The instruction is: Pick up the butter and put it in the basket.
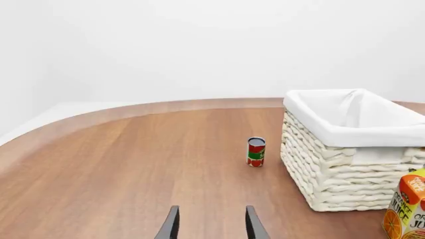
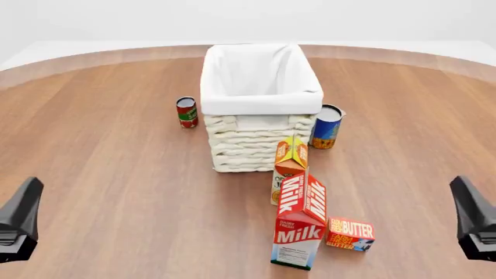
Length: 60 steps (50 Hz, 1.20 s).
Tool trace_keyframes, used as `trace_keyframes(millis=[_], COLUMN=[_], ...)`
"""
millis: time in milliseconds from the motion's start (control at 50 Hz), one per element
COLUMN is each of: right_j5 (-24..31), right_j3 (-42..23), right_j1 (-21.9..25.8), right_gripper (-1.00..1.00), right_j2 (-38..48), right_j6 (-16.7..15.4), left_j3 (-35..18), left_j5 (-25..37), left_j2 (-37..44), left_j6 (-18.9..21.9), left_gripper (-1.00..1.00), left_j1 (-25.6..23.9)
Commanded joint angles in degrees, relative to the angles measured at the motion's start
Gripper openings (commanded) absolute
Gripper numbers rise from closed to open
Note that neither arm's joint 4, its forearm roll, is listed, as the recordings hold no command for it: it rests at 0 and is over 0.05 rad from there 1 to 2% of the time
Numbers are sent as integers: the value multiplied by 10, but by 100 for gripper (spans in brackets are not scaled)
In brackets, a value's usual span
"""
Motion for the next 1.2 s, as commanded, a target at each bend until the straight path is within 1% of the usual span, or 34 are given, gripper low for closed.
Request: trace_keyframes(millis=[20, 40, 60, 80, 100, 140, 160, 180, 240, 300, 380, 440, 480, 500, 540, 580, 600, 700, 720, 740, 760, 820, 860, 900, 920, 980, 1040, 1100, 1160, 1180, 1200], right_j5=[-46, -47, -71, -92, -110, -125, -133, -142, -143, -141, -131, -115, -99, -95, -80, -53, -44, 35, 36, 64, 64, 75, 98, 111, 123, 139, 149, 153, 170, 182, 182], right_j3=[-30, -29, -36, -46, -59, -72, -76, -76, -84, -91, -102, -126, -146, -151, -161, -171, -174, -220, -220, -239, -239, -264, -291, -305, -311, -325, -339, -354, -362, -365, -365], right_j1=[-6, -6, -7, -10, -6, -2, 0, 3, 5, 12, 40, 72, 102, 107, 122, 142, 147, 190, 190, 210, 210, 215, 232, 247, 263, 274, 277, 272, 280, 286, 286], right_gripper=[100, 100, 100, 100, 100, 100, 100, 100, 100, 100, 100, 100, 100, 100, 100, 100, 100, 100, 100, 100, 100, 100, 100, 100, 100, 100, 100, 100, 100, 100, 100], right_j2=[38, 40, 72, 103, 135, 162, 174, 186, 208, 221, 230, 256, 274, 283, 300, 305, 304, 297, 297, 309, 308, 313, 334, 350, 358, 386, 400, 411, 414, 415, 415], right_j6=[-16, -16, -27, -19, -23, -27, -34, -52, -33, -35, -44, -57, -83, -90, -119, -149, -157, -195, -195, -213, -213, -271, -279, -293, -305, -316, -312, -315, -321, -316, -316], left_j3=[0, 0, 0, 0, 0, 0, 0, 0, 0, 0, 0, 0, 0, 0, 0, 0, 0, 0, 0, 0, 0, 0, 0, 0, 0, 0, 0, 0, 0, 0, 0], left_j5=[0, 0, 0, 0, 0, 0, 0, 0, 0, 0, 0, 0, 0, 0, 0, 0, 0, 0, 0, 0, 0, 0, 0, 0, 0, 0, 0, 0, 0, 0, 0], left_j2=[0, 0, 0, 0, 0, 0, 0, 0, 0, 0, 0, 0, 0, 0, 0, 0, 0, 0, 0, 0, 0, 0, 0, 0, 0, 0, 0, 0, 0, 0, 0], left_j6=[0, 0, 0, 0, 0, 0, 0, 0, 0, 0, 0, 0, 0, 0, 0, 0, 0, 0, 0, 0, 0, 0, 0, 0, 0, 0, 0, 0, 0, 0, 0], left_gripper=[100, 100, 100, 100, 100, 100, 100, 100, 100, 100, 100, 100, 100, 100, 100, 100, 100, 100, 100, 100, 100, 100, 100, 100, 100, 100, 100, 100, 100, 100, 100], left_j1=[0, 0, 0, 0, 0, 0, 0, 0, 0, 0, 0, 0, 0, 0, 0, 0, 0, 0, 0, 0, 0, 0, 0, 0, 0, 0, 0, 0, 0, 0, 0])
